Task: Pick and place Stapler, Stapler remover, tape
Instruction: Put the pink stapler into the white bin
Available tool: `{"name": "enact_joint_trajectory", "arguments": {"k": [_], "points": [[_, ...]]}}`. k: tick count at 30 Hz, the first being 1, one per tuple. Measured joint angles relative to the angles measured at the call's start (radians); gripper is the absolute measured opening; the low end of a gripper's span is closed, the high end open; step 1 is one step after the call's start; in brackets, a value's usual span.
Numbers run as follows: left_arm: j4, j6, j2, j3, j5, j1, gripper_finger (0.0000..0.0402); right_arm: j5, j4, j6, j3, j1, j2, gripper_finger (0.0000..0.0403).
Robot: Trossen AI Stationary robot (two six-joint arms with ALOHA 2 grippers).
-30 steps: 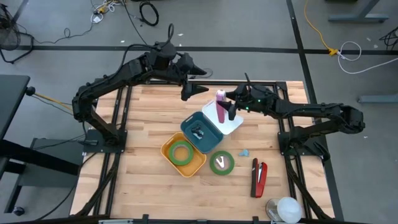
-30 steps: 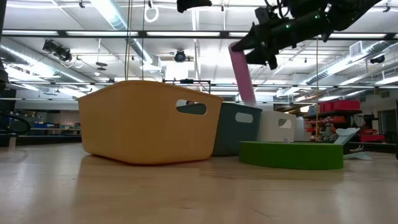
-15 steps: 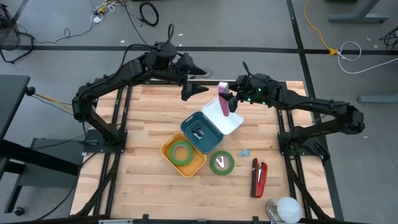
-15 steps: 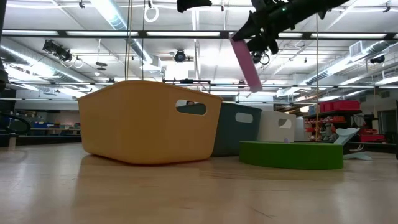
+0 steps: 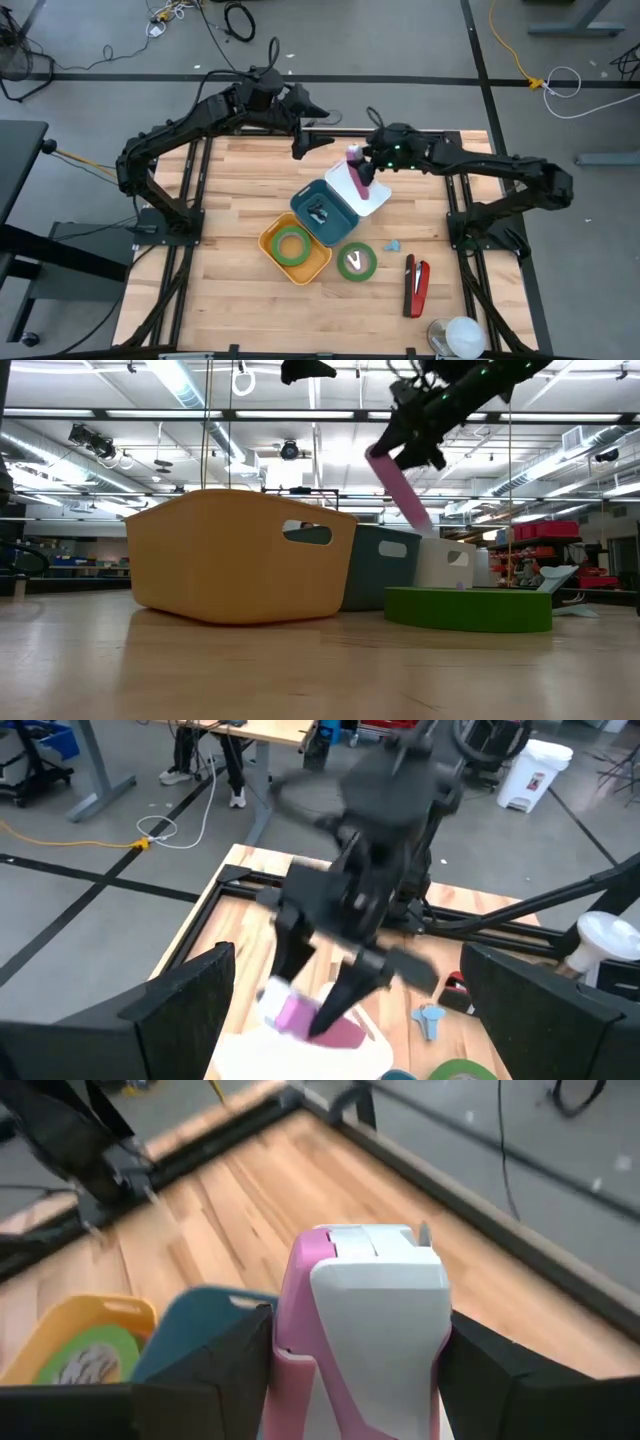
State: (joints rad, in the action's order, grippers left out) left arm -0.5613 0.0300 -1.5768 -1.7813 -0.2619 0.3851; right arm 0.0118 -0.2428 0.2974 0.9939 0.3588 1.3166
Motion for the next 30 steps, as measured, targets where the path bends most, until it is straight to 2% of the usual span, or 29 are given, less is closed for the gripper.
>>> {"name": "enact_joint_trajectory", "arguments": {"k": [14,24,30], "points": [[-0.003,0.003,0.000,0.000,0.000,0.000,0.0387,-0.031,-0.045,0.087,0.000,0.000,0.216,0.0229],[-0.005,0.000,0.000,0.000,0.008,0.000,0.0387,-0.021,-0.093,0.086,0.000,0.000,0.243,0.0230],[-0.004,0.000,0.000,0.000,0.008,0.000,0.0387,-0.026,-0.113,0.062,0.000,0.000,0.243,0.0259]]}}
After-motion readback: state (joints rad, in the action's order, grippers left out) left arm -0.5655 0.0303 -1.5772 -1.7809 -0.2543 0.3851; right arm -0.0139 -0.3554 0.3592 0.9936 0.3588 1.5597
